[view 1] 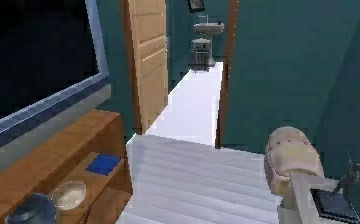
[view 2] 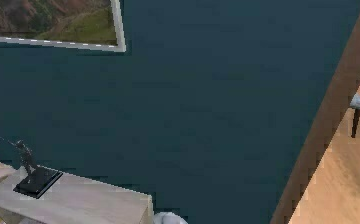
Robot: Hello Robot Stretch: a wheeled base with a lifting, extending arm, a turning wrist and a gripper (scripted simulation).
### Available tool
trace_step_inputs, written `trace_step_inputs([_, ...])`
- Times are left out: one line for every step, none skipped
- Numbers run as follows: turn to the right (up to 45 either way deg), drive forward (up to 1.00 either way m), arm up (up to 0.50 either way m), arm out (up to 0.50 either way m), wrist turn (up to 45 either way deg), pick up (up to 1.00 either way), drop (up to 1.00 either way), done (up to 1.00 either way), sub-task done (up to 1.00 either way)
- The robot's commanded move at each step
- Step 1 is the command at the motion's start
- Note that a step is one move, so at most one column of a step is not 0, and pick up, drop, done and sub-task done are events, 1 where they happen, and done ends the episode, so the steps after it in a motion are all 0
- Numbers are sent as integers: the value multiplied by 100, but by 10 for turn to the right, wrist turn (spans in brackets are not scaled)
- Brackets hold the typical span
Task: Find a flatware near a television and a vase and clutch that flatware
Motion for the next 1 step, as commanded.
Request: trace_step_inputs([-30,0,0,0,0,0,0,0,0])
